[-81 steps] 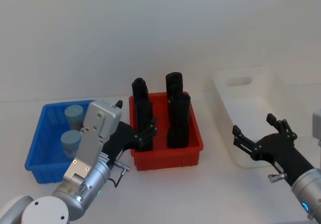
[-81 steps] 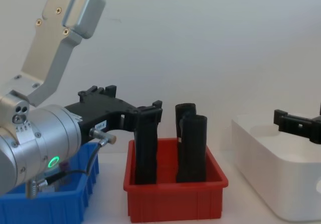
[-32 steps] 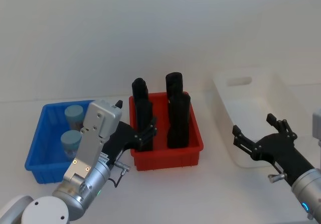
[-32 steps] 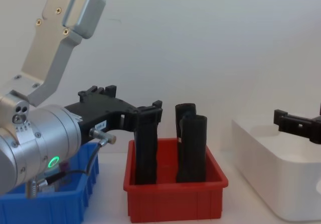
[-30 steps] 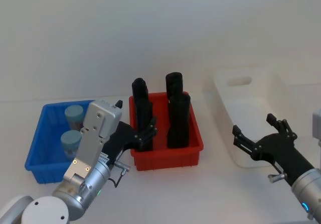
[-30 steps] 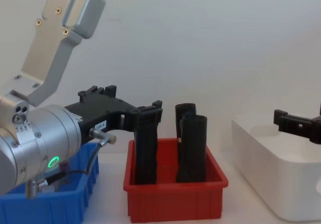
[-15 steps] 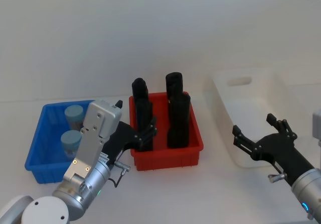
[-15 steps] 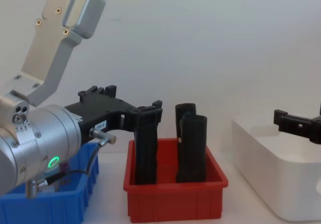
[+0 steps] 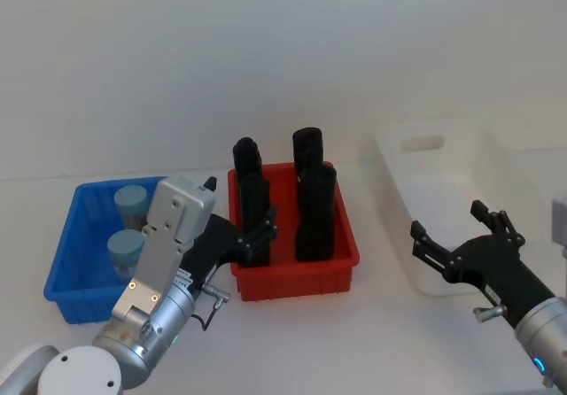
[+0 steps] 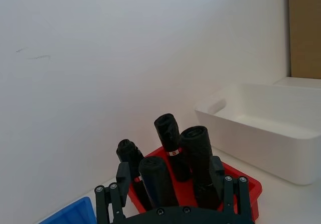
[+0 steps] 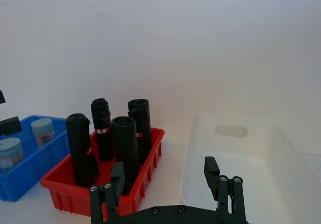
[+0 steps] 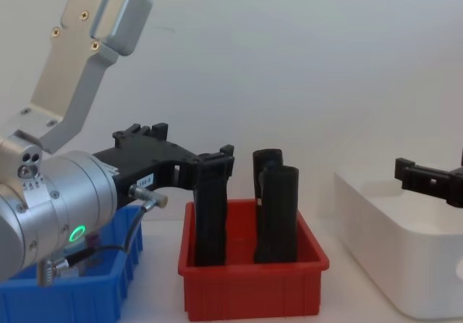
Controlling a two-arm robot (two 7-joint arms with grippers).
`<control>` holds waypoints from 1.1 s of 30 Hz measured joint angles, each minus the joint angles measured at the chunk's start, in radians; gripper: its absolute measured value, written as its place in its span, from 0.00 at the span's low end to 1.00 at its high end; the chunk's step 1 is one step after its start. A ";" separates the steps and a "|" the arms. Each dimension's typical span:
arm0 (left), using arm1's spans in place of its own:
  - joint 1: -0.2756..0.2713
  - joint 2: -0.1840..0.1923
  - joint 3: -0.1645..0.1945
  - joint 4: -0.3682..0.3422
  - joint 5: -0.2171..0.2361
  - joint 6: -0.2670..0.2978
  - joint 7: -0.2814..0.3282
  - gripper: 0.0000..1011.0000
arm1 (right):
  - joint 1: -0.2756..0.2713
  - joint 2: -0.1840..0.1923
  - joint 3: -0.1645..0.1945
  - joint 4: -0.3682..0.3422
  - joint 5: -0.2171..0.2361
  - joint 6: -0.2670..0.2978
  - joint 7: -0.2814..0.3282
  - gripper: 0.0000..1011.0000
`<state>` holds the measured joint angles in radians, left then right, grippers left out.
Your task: Pick the cotton swabs from the blue box and place them into the white box.
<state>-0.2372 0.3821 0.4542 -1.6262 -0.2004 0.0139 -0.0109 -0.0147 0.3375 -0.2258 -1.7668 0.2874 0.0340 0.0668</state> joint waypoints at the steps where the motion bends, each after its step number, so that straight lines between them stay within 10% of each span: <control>1: 0.000 0.000 0.000 0.000 0.000 0.000 0.000 0.99 | 0.000 0.000 0.000 0.000 0.000 0.000 0.000 0.99; 33: -0.009 0.038 -0.080 0.075 -0.132 0.070 0.016 0.99 | 0.000 0.000 0.000 0.000 0.000 0.000 0.000 0.99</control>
<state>-0.2460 0.4201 0.3744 -1.5513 -0.3323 0.0837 0.0046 -0.0146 0.3375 -0.2259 -1.7668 0.2874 0.0340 0.0667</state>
